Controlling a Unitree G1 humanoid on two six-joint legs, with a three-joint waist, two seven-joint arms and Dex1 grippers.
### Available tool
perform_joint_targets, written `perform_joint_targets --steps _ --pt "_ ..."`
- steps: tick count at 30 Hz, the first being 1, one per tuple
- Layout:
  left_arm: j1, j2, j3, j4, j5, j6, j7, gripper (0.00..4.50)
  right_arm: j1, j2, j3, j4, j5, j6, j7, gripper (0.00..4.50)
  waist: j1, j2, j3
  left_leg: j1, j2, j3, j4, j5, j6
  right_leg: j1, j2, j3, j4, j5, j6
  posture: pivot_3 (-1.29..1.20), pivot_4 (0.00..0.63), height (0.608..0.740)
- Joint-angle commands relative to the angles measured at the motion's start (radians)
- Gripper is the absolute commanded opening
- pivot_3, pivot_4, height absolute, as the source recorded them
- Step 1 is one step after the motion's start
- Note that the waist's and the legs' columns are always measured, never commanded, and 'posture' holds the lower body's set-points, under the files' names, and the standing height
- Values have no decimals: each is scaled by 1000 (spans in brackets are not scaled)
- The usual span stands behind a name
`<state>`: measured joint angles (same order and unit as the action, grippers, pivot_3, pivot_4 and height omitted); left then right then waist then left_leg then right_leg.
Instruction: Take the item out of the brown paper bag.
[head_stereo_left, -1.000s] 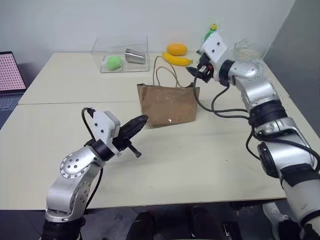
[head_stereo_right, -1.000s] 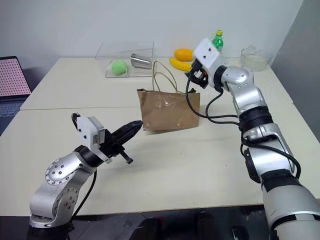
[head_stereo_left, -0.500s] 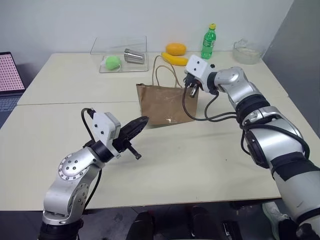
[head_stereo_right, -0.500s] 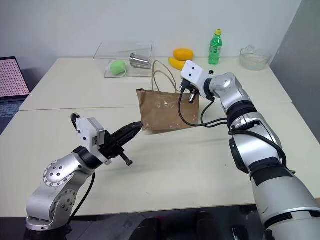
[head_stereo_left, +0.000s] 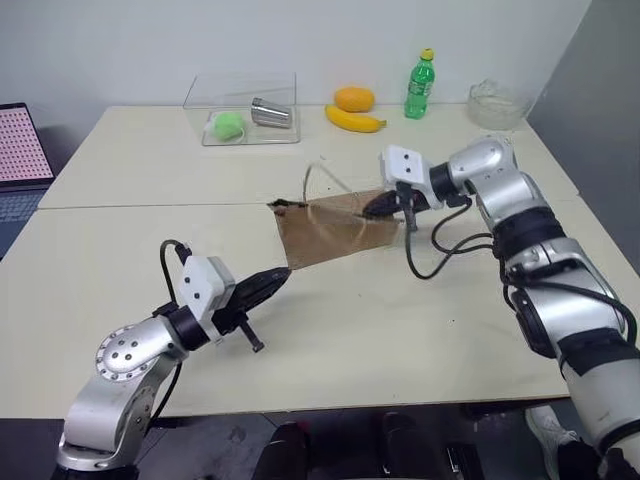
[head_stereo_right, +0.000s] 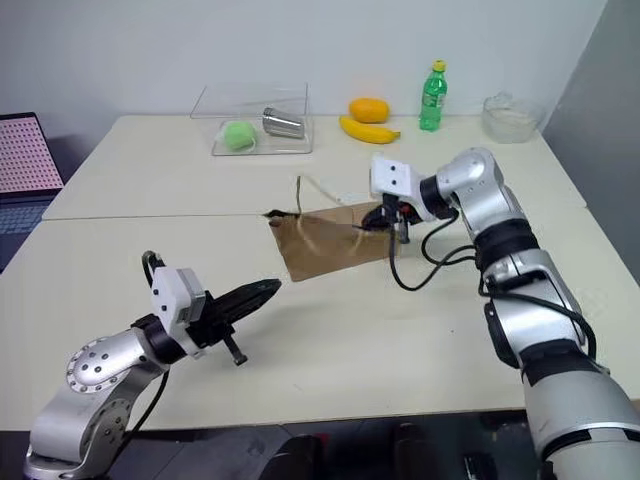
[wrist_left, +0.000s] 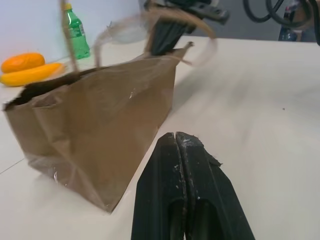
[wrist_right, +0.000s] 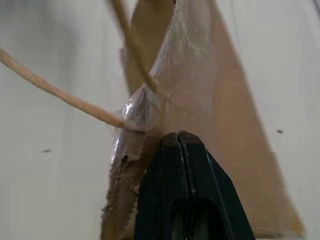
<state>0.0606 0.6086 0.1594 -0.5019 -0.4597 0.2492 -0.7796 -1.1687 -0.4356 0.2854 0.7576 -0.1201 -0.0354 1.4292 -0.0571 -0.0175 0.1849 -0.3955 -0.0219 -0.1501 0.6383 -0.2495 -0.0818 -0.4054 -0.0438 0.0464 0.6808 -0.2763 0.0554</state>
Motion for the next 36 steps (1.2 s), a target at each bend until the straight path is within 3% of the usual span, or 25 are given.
perform_joint_targets --steps 1,11,15,19,22,30,32,36 --pt "28 34 42 -17 -10 -35 -42 0 66 -30 29 -161 9 76 44 16 0 0 0 0 0 0 0 0 0 0 0 0 0 0 0 0 150 740" --pt "78 113 119 -34 -48 -43 -125 0 220 -89 58 -507 69 241 75 16 -2 0 0 2 1 1 0 0 0 0 0 0 1 0 0 0 150 740" --pt "47 134 105 -15 -38 -66 -163 0 240 -93 -7 -621 141 268 23 16 1 0 0 1 1 1 0 0 0 1 0 0 0 0 0 0 150 740" --pt "-26 162 37 30 22 -116 -215 908 313 -146 -92 -808 227 394 -27 0 9 0 0 1 1 0 0 0 0 0 0 -1 0 0 0 0 150 740" --pt "-114 160 -31 48 53 -125 -228 1822 439 -204 -158 -984 287 508 -86 582 26 0 0 0 0 -2 0 0 0 2 0 -2 -1 0 0 0 150 740" --pt "-326 153 -174 112 87 -190 -328 4344 837 -268 -361 -1457 490 877 -319 3401 21 0 0 -1 0 -1 1 0 0 1 1 -2 -1 0 0 0 150 740" --pt "-371 158 -205 133 96 -203 -364 4500 923 -264 -420 -1538 536 945 -379 4116 19 0 0 -1 1 -1 1 0 0 1 1 -2 0 0 0 0 150 740" --pt "-420 170 -264 153 130 -235 -430 4500 1051 -255 -499 -1658 617 1037 -474 4116 22 0 0 -1 1 -1 2 0 0 2 2 -1 0 0 0 0 150 740"
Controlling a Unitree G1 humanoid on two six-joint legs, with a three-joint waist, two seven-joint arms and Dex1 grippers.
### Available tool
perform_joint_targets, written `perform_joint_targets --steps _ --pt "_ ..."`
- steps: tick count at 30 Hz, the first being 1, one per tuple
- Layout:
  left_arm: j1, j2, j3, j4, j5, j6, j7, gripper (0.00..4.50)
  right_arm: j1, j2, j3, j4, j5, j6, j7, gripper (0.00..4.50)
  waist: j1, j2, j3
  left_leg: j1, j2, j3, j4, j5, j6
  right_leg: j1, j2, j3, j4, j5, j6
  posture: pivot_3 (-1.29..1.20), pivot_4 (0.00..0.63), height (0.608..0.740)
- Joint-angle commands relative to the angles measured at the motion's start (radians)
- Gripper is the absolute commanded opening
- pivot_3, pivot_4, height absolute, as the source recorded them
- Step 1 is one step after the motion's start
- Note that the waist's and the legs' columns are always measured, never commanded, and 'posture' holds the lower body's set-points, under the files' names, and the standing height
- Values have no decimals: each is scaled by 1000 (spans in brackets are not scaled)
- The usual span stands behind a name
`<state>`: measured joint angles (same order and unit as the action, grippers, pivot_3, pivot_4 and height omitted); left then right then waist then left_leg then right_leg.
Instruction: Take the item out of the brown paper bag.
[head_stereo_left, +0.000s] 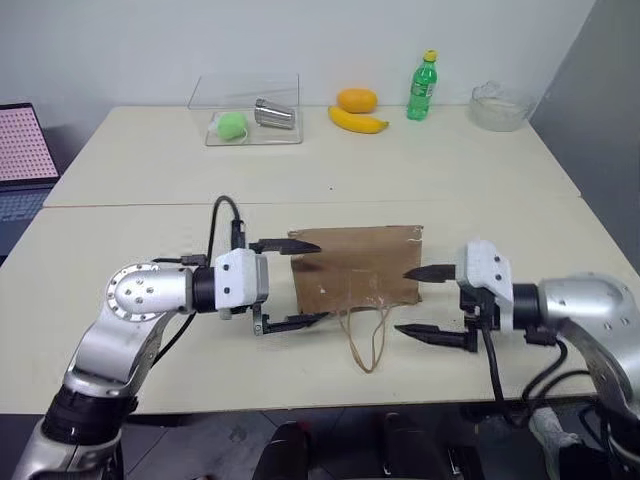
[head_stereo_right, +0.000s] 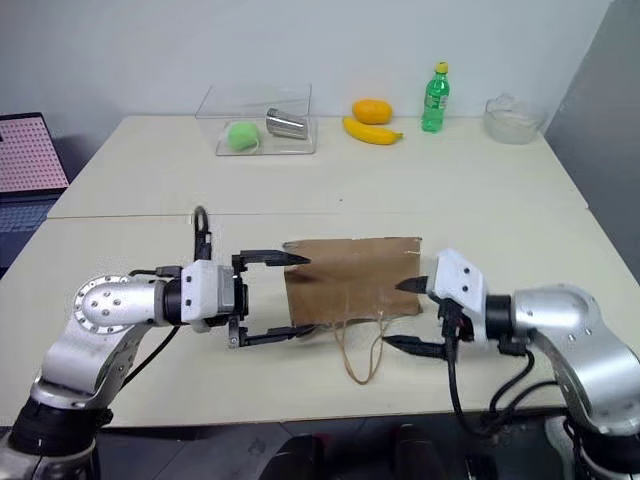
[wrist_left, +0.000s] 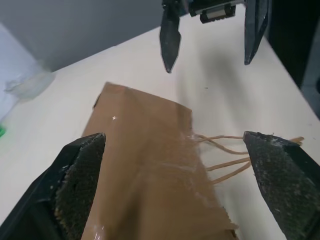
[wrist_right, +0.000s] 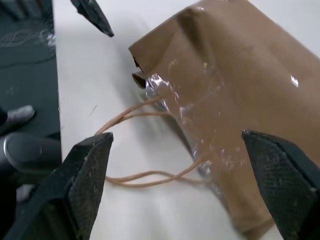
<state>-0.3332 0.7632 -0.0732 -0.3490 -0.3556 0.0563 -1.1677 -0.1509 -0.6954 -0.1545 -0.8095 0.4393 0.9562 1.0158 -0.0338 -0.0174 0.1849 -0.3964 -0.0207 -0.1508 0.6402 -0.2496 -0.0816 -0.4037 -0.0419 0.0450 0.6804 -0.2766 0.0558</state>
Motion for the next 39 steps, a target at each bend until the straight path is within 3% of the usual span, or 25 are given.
perform_joint_targets --steps 1,10,21,31,36,37,39 --pt "-43 13 -59 13 55 -68 -58 4500 62 7 -66 -115 70 58 -86 4116 0 0 0 0 0 0 0 0 0 0 0 0 0 0 0 0 150 740" --pt "-126 -61 -204 138 192 -262 -109 4500 152 18 -97 -237 219 133 -269 4116 0 0 0 0 0 0 1 0 0 1 0 0 0 0 0 0 150 740" --pt "-220 -104 -235 401 237 -518 -149 4500 228 -100 -133 -238 426 65 -448 4116 1 0 0 0 0 -1 2 0 0 1 1 0 0 0 0 0 150 740" --pt "-237 -164 -279 474 273 -640 -142 4500 256 -165 -117 -238 520 3 -555 4116 1 0 0 -1 0 -2 2 0 0 2 1 0 0 0 0 0 150 740" --pt "-245 -185 -282 496 283 -687 -132 3288 262 -189 -104 -238 548 -23 -589 4162 1 0 0 0 0 -2 3 0 0 2 1 -1 0 0 0 0 150 740" --pt "-244 -188 -282 498 281 -692 -131 3231 264 -194 -102 -238 554 -27 -595 4162 1 0 0 0 0 -2 3 0 0 2 1 -1 0 0 0 0 150 740" --pt "-243 -188 -282 496 274 -694 -131 2541 266 -202 -99 -238 561 -36 -604 4162 1 0 0 0 0 -2 3 0 0 2 1 -1 0 0 0 0 150 740"
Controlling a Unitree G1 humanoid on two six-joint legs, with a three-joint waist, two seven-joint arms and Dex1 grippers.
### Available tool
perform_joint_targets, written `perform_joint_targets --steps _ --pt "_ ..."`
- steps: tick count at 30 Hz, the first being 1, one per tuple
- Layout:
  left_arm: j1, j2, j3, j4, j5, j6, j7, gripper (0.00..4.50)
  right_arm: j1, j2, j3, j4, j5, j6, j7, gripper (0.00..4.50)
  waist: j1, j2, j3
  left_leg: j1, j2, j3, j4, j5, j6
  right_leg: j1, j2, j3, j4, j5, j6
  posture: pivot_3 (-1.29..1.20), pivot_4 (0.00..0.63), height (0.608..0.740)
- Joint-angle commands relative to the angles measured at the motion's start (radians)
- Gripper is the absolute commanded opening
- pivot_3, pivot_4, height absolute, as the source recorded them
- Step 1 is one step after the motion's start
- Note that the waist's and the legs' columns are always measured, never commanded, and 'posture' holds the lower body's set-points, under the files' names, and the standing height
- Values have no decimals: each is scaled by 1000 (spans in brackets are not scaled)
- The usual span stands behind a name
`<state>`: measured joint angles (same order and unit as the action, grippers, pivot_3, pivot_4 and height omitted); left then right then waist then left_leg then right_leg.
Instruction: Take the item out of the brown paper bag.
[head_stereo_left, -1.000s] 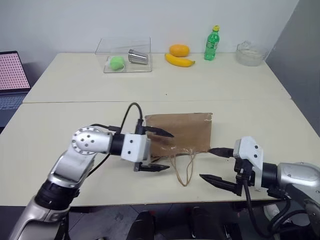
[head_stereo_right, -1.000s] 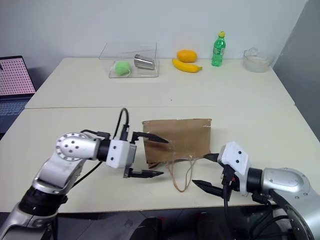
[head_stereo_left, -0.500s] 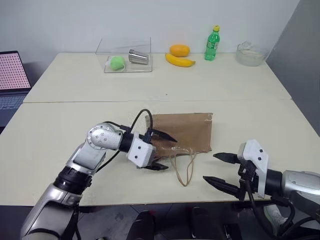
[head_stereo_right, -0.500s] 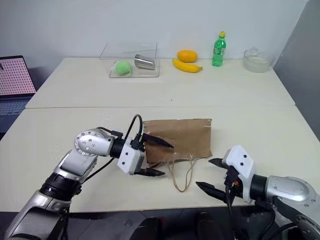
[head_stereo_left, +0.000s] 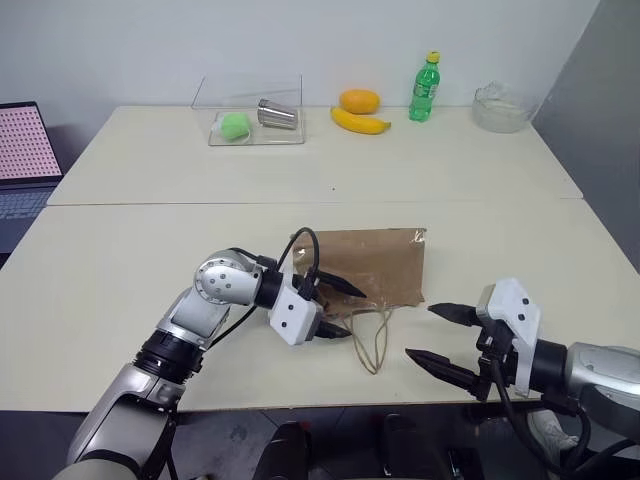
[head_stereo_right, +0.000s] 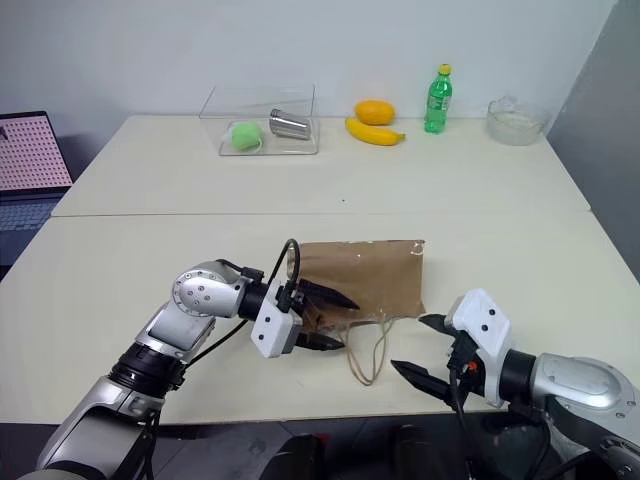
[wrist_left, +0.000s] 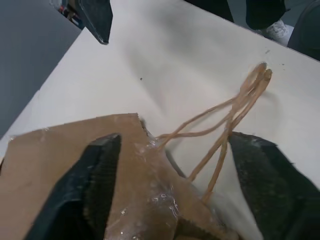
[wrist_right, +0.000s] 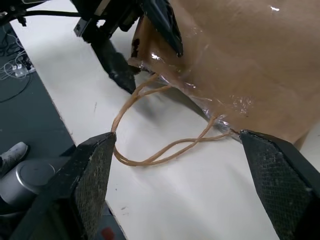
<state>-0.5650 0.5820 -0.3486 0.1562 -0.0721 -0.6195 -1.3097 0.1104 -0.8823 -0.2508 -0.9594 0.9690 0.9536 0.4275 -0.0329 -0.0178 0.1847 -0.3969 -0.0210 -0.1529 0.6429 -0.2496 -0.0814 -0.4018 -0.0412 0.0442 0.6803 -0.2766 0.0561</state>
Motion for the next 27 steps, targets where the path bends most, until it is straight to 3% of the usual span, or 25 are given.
perform_joint_targets --steps 1,2,3,8,13,19,27 --pt "-12 -7 -6 -10 -12 -19 11 2227 5 -18 -2 -88 33 -36 -20 4162 0 0 0 0 0 0 0 0 0 0 0 0 0 0 0 0 150 740" --pt "-14 -5 -5 -10 -14 -18 10 1870 6 -20 0 -88 34 -39 -23 4162 0 0 0 0 0 0 0 0 0 0 0 0 0 0 0 0 150 740" --pt "-14 -3 -4 -11 -19 -15 8 1792 6 -22 1 -88 35 -41 -26 4162 0 0 0 0 0 0 0 0 0 0 0 0 0 0 0 0 150 740" --pt "-24 -1 2 -12 -33 8 3 93 9 -30 12 -88 35 -54 -35 4162 0 0 0 0 0 0 0 0 0 1 0 0 0 0 0 0 150 740" --pt "-14 -7 5 -47 -54 73 9 41 19 -47 33 -88 43 -74 -37 4162 0 0 0 0 0 -1 0 0 0 1 0 0 0 0 0 0 150 740" --pt "-31 -25 36 -98 -86 258 62 41 61 -141 50 -88 136 -146 -15 4162 0 0 0 1 0 -2 1 0 0 3 0 -1 -1 0 0 0 150 740" --pt "-50 -48 49 -129 -80 346 106 41 -52 -104 353 -88 41 -127 -91 4162 -2 0 0 4 0 -2 0 0 0 6 0 -1 -1 0 1 0 150 740"
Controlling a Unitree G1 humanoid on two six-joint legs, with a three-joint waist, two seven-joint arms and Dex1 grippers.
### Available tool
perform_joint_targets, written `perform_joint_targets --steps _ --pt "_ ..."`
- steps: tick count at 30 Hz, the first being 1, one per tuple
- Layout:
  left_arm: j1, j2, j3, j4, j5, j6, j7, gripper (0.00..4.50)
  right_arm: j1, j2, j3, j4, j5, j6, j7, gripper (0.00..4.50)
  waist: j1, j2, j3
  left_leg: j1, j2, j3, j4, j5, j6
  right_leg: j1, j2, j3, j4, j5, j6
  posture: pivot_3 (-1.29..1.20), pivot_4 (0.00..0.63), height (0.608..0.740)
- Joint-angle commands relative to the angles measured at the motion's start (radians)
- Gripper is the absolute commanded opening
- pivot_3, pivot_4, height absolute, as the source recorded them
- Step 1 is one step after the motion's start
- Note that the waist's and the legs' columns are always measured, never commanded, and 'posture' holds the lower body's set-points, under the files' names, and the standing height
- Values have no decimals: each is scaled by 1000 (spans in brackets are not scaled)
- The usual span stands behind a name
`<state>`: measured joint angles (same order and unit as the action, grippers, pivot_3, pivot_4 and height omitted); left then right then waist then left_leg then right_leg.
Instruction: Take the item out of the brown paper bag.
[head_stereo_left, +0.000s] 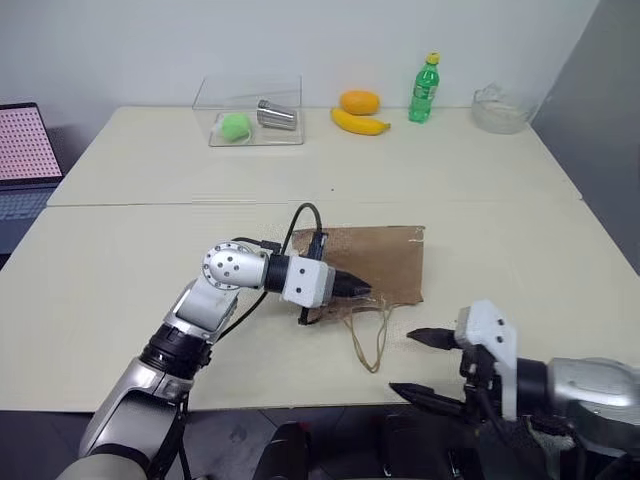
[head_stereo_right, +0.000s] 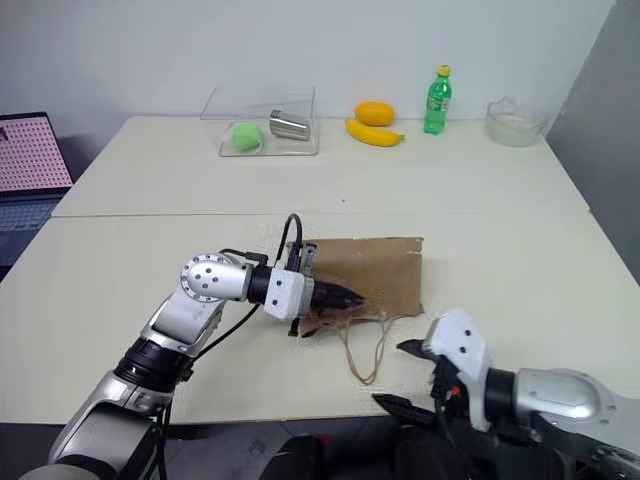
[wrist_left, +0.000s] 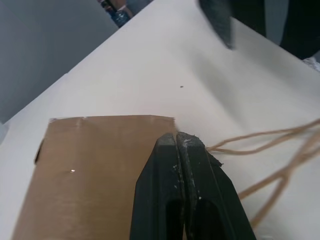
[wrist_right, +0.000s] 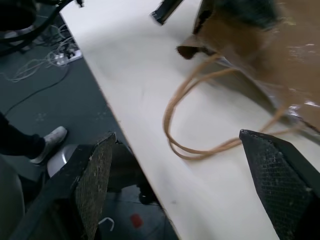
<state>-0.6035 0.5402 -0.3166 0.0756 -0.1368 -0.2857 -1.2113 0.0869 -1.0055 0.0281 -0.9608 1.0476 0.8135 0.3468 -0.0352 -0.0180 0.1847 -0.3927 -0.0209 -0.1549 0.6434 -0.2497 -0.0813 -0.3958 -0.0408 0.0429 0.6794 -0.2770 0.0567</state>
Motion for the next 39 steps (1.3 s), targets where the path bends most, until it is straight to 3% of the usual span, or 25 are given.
perform_joint_targets --steps 1,10,14,20,29,39 --pt "-7 -2 15 -63 -28 23 -4 41 -36 23 102 -86 -58 21 -6 4162 1 0 0 0 0 0 0 0 0 0 0 0 0 0 0 0 150 740" --pt "-19 121 60 -42 -182 18 -245 41 1 22 86 -86 -102 17 5 4162 2 0 0 1 1 -1 -1 0 0 1 1 0 -1 0 0 0 150 740" --pt "-3 142 71 -45 -203 18 -294 832 24 30 75 -86 -103 7 -3 4162 3 0 0 1 0 -1 0 0 0 2 0 -1 -2 0 0 0 150 740" --pt "42 116 25 -46 -137 -152 -325 2537 57 30 34 -86 -91 -6 -20 4162 2 0 0 2 1 -1 -1 0 0 3 1 0 -2 0 0 0 150 740" --pt "21 12 -15 56 -17 -294 -234 2537 97 -18 4 -86 -35 -51 -56 4162 3 0 0 5 0 -1 -1 0 0 6 1 -1 -3 0 0 0 150 740" --pt "21 -3 -49 97 -1 -361 -216 2537 124 -96 7 -86 18 -121 -102 4162 3 0 0 6 0 -1 -1 0 0 7 0 -1 -3 -2 3 0 150 740"
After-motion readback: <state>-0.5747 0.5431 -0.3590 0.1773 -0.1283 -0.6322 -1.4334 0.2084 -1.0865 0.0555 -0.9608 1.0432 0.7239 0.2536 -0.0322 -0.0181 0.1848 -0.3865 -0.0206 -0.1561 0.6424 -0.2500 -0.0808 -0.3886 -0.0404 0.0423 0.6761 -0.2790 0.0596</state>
